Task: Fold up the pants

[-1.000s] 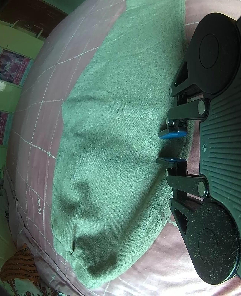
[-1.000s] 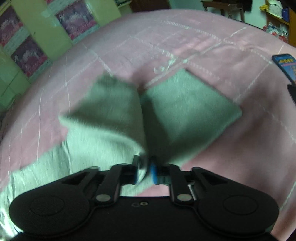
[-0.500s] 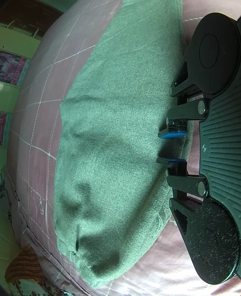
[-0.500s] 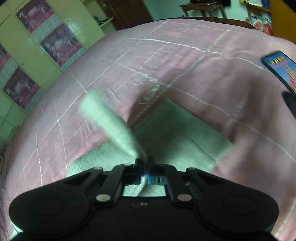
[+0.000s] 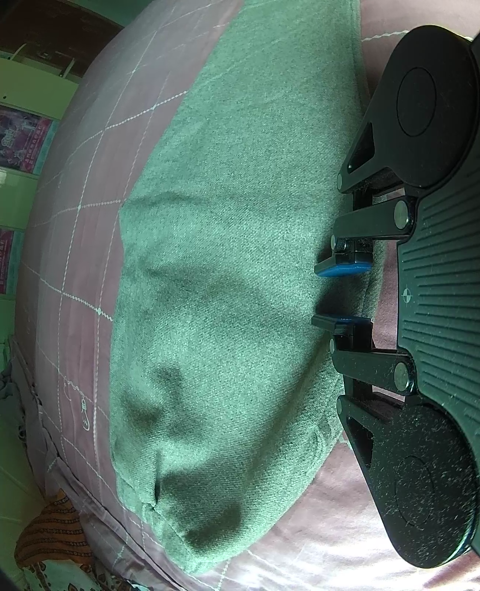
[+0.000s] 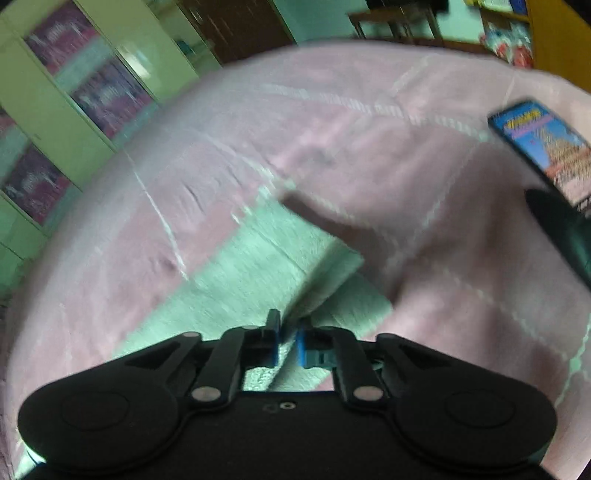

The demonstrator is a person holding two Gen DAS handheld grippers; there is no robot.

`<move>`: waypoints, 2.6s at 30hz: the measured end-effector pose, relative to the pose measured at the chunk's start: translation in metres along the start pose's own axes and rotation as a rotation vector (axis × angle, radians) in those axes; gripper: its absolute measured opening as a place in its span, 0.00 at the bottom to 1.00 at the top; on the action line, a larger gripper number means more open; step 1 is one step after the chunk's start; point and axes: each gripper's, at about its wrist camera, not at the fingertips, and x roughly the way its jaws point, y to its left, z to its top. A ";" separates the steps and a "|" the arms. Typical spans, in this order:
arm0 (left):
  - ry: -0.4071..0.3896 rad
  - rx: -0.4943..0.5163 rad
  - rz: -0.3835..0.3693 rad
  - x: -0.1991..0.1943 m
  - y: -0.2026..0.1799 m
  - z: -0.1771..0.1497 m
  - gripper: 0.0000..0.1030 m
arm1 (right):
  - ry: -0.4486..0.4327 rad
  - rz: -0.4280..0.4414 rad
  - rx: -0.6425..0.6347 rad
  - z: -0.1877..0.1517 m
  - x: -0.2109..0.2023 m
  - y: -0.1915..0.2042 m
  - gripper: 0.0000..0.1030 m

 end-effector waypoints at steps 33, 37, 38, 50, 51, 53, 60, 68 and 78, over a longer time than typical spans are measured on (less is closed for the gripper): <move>-0.035 0.218 -0.088 0.013 -0.097 0.001 0.25 | 0.042 -0.142 -0.747 -0.073 0.036 0.092 0.35; -0.018 0.205 -0.063 0.007 -0.102 0.017 0.25 | 0.037 -0.149 -0.732 -0.065 0.025 0.092 0.36; -0.027 0.202 -0.064 0.007 -0.106 0.023 0.26 | 0.025 -0.128 -0.708 -0.061 0.024 0.097 0.36; -0.011 0.174 -0.015 0.072 -0.134 0.086 0.31 | 0.018 -0.221 -0.854 -0.048 0.080 0.155 0.55; -0.010 0.172 -0.013 0.074 -0.133 0.088 0.32 | 0.046 -0.247 -0.852 -0.047 0.089 0.148 0.62; -0.022 0.187 -0.010 0.075 -0.134 0.087 0.32 | 0.063 -0.254 -0.755 -0.037 0.095 0.131 0.79; -0.066 0.193 -0.039 0.042 -0.145 0.055 0.33 | 0.058 -0.084 -0.717 -0.055 0.062 0.149 0.41; -0.051 0.279 -0.112 0.039 -0.163 0.035 0.37 | 0.112 0.152 -0.926 -0.161 0.042 0.234 0.40; -0.085 0.153 0.147 0.042 -0.004 0.039 0.84 | 0.029 -0.201 -0.808 -0.052 0.067 0.116 0.72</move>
